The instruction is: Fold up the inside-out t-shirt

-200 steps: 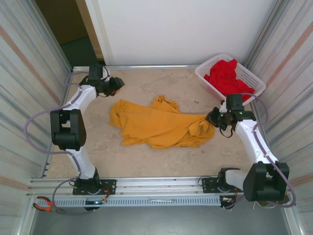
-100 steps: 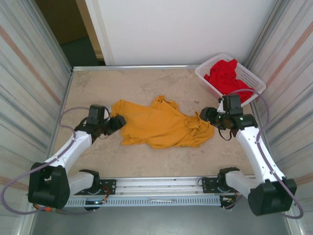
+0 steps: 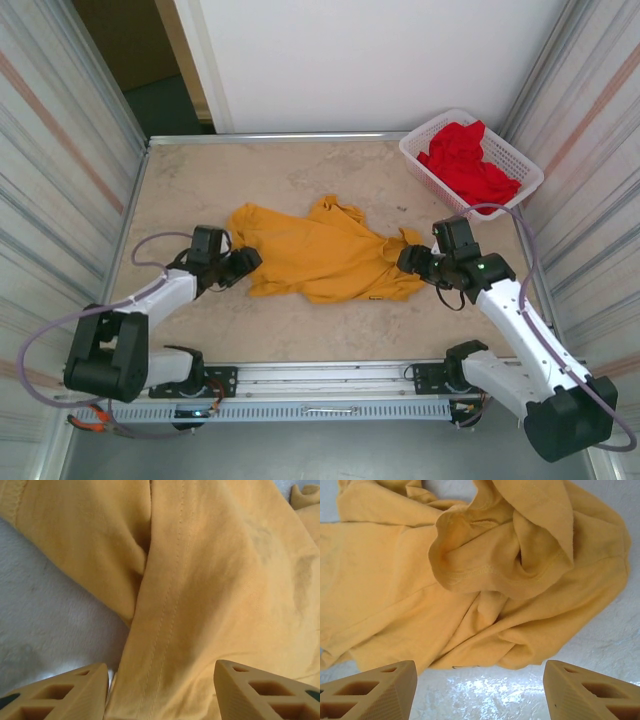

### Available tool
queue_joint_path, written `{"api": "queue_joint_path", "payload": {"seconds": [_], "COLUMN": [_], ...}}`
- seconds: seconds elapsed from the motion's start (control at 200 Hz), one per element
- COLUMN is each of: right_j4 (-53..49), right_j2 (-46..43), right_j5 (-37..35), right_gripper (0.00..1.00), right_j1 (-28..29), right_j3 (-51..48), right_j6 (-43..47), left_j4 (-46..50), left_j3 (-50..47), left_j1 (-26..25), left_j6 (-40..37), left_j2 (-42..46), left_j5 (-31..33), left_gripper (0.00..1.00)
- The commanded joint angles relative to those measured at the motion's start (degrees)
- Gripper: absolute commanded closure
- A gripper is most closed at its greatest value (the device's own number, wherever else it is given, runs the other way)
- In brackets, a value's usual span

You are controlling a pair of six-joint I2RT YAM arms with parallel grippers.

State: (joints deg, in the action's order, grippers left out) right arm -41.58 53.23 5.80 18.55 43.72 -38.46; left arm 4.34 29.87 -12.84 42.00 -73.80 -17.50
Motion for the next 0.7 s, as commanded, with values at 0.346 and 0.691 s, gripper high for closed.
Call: {"api": "queue_joint_path", "payload": {"seconds": [0.346,0.691], "right_j4": [2.4,2.6], "right_j2": [15.4,21.1], "right_j5": [-6.5,-9.4], "right_gripper": [0.31,0.36], "right_j1": [-0.3,-2.2], "right_j3": [9.2,10.2], "right_j6": [7.4,8.8], "left_j4": [2.5,6.2], "left_j3": [4.5,8.2], "left_j1": [1.9,4.0], "left_j6": [-3.2,-3.8], "left_j2": [3.1,6.3], "left_j5": [-0.1,-2.8], "left_gripper": [1.0,1.0]}}
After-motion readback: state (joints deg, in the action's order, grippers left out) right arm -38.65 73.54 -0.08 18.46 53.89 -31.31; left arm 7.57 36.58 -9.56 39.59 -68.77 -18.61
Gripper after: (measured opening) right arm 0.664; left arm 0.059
